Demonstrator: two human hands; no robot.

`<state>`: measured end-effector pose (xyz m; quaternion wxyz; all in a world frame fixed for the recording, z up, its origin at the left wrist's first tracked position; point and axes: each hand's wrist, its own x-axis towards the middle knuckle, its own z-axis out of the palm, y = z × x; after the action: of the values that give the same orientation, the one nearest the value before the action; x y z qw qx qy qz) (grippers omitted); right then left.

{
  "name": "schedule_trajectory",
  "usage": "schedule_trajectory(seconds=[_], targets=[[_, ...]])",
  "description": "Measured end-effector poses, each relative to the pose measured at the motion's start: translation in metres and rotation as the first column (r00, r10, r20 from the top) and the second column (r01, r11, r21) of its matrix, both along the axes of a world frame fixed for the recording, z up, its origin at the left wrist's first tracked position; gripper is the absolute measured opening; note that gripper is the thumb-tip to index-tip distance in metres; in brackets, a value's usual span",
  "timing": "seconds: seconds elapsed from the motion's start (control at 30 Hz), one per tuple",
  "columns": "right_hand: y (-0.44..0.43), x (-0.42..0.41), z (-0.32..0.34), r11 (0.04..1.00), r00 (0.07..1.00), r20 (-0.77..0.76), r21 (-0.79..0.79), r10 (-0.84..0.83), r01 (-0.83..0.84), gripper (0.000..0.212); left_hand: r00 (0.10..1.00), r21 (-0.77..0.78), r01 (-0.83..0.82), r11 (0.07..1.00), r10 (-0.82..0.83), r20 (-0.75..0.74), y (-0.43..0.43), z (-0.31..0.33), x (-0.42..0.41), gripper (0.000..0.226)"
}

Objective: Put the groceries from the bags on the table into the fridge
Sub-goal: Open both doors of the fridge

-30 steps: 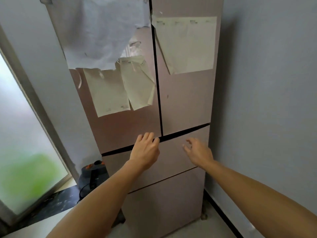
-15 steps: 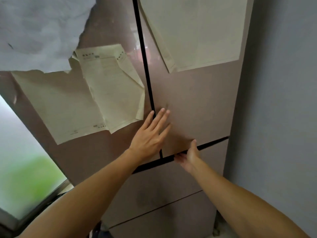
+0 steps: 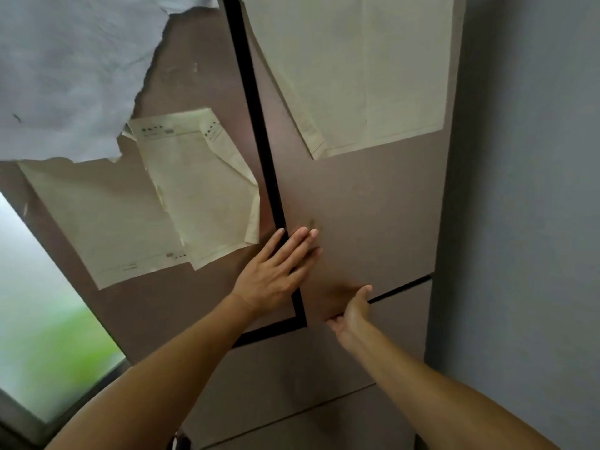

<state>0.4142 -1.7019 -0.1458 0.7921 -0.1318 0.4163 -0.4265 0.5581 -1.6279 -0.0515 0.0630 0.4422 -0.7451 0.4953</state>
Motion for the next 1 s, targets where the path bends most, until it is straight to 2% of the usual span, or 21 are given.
schedule_trajectory(seconds=[0.17,0.3,0.4,0.5,0.57,0.63,0.7,0.77,0.83,0.93,1.0], targets=[[0.019,-0.038,0.01,0.997,0.997,-0.018,-0.018,0.073,-0.073,0.067,0.998,0.003,0.06,0.998,-0.06,-0.016,0.021,0.002,-0.039,0.045],[0.04,-0.08,0.012,0.986,0.975,-0.181,-0.082,0.128,-0.145,0.053,0.994,0.094,0.106,0.99,-0.105,-0.017,0.052,0.002,-0.076,0.047],[0.054,-0.115,0.013,0.97,0.946,-0.3,-0.166,0.12,-0.176,0.046,0.972,0.089,0.164,0.982,-0.145,-0.185,0.082,0.002,-0.1,0.043],[0.063,-0.151,0.02,0.963,0.901,-0.429,-0.213,0.062,-0.168,0.045,0.914,0.008,0.149,0.989,-0.134,-0.384,0.1,0.011,-0.114,0.039],[0.066,-0.177,0.024,0.96,0.865,-0.501,-0.258,-0.035,-0.111,0.052,0.844,-0.023,0.111,0.994,-0.107,-0.525,0.103,0.022,-0.12,0.037],[0.071,-0.206,0.03,0.929,0.77,-0.602,-0.369,-0.209,-0.036,0.055,0.758,-0.014,0.085,0.996,-0.074,-0.649,0.1,0.037,-0.127,0.039],[0.08,-0.237,0.041,0.838,0.631,-0.661,-0.545,-0.406,-0.031,0.049,0.666,-0.004,0.076,0.997,-0.054,-0.744,0.093,0.054,-0.136,0.043],[0.09,-0.264,0.051,0.667,0.512,-0.618,-0.737,-0.597,-0.113,0.046,0.607,-0.02,0.067,0.998,-0.056,-0.793,0.081,0.071,-0.148,0.045],[0.098,-0.281,0.062,0.477,0.408,-0.534,-0.845,-0.74,-0.241,0.047,0.562,-0.054,0.058,0.997,-0.077,-0.823,0.066,0.089,-0.165,0.049],[0.099,-0.295,0.081,0.185,0.252,-0.352,-0.839,-0.902,-0.512,0.046,0.535,-0.082,0.032,0.996,-0.087,-0.84,0.041,0.119,-0.192,0.057],[0.089,-0.303,0.089,-0.032,0.208,-0.169,-0.697,-0.963,-0.716,0.039,0.582,-0.019,0.029,0.999,-0.032,-0.813,0.023,0.133,-0.209,0.057]])
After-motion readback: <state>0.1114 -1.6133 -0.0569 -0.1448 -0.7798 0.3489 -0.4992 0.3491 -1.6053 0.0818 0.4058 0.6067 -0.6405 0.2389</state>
